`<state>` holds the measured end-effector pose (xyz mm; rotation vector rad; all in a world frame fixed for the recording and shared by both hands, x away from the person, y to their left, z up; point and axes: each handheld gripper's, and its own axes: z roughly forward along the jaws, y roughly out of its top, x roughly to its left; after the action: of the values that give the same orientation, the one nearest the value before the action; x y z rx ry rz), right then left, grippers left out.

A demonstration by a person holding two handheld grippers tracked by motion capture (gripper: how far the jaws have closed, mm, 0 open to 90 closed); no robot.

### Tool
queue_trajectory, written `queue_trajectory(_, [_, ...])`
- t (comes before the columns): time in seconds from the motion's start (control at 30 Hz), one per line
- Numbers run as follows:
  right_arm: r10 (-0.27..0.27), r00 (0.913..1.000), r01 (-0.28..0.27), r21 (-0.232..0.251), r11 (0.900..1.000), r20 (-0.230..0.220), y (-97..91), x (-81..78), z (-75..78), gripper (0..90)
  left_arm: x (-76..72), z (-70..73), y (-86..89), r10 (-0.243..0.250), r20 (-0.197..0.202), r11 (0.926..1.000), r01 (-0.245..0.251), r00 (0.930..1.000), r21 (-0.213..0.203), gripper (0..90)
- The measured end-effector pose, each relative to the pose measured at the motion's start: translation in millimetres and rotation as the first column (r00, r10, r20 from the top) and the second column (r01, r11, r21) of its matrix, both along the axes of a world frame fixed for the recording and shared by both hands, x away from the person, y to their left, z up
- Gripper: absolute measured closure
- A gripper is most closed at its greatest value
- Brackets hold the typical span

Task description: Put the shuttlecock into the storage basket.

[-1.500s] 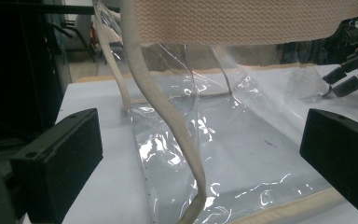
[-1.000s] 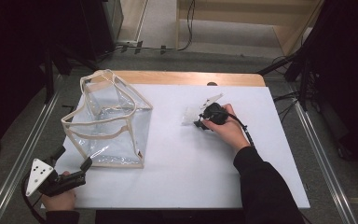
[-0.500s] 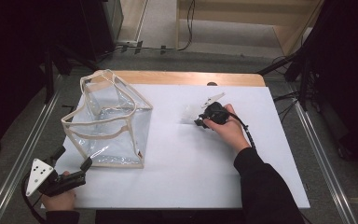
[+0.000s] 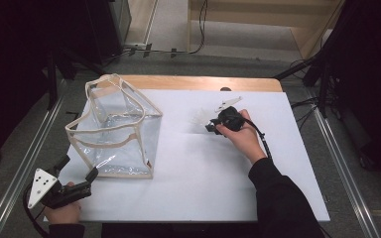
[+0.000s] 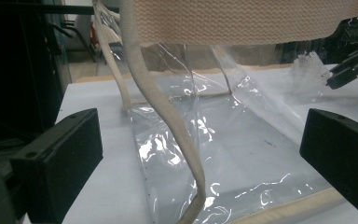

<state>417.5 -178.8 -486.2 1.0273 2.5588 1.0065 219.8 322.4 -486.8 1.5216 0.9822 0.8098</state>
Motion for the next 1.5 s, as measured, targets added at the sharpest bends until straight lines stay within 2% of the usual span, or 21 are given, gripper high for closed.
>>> queue_trajectory(0.37, [-0.027, 0.9996, 0.026, 0.029, 0.9992, 0.010, -4.2, -4.5, 6.4, 62.1, -0.2, 0.0, -0.6, 0.001, -0.002, 1.0000, -0.001, 1.0000, 0.007, 0.0])
queue_trajectory(0.67, [-0.024, 0.9996, 0.023, 0.043, 0.9988, 0.015, -1.9, -8.0, 8.4, 62.2, -0.2, 0.0, -0.7, 0.002, -0.002, 1.0000, -0.002, 1.0000, 0.009, 0.0])
queue_trajectory(1.5, [-0.003, 0.9992, -0.001, 0.102, 0.9948, 0.040, 18.5, -22.5, 24.0, 62.3, -0.2, 0.1, -0.9, 0.000, -0.002, 1.0000, 0.001, 1.0000, 0.010, 0.0])
